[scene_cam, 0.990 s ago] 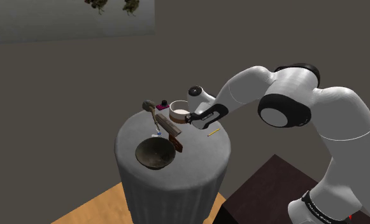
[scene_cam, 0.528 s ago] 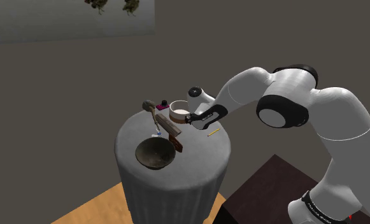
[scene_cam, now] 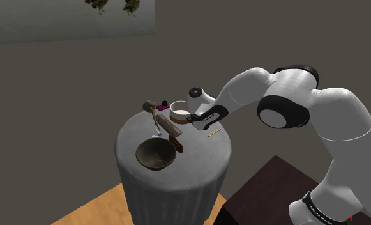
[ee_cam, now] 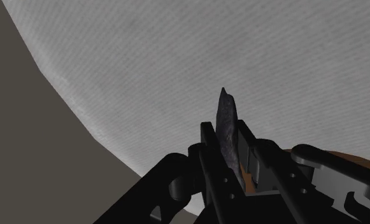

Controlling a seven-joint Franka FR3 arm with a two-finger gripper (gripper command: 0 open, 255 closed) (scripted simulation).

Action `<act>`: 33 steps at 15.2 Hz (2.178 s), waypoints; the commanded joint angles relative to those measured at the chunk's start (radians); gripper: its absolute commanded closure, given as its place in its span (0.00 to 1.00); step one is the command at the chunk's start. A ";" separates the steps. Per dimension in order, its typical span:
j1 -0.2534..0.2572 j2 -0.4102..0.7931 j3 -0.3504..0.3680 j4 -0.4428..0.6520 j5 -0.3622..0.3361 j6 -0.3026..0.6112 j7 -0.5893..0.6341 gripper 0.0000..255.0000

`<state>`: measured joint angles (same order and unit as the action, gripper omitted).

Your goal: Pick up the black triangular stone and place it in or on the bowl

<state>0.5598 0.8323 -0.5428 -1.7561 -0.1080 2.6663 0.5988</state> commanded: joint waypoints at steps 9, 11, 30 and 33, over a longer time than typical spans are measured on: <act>0.017 -0.064 -0.018 -0.017 -0.012 -0.042 -0.014 1.00; 0.022 -0.084 -0.024 -0.021 -0.016 -0.057 -0.019 1.00; 0.069 -0.259 -0.076 -0.015 -0.057 -0.223 -0.061 1.00; 0.076 -0.282 -0.083 -0.007 -0.063 -0.252 -0.067 1.00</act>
<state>0.6315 0.5605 -0.6227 -1.7635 -0.1674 2.4251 0.5328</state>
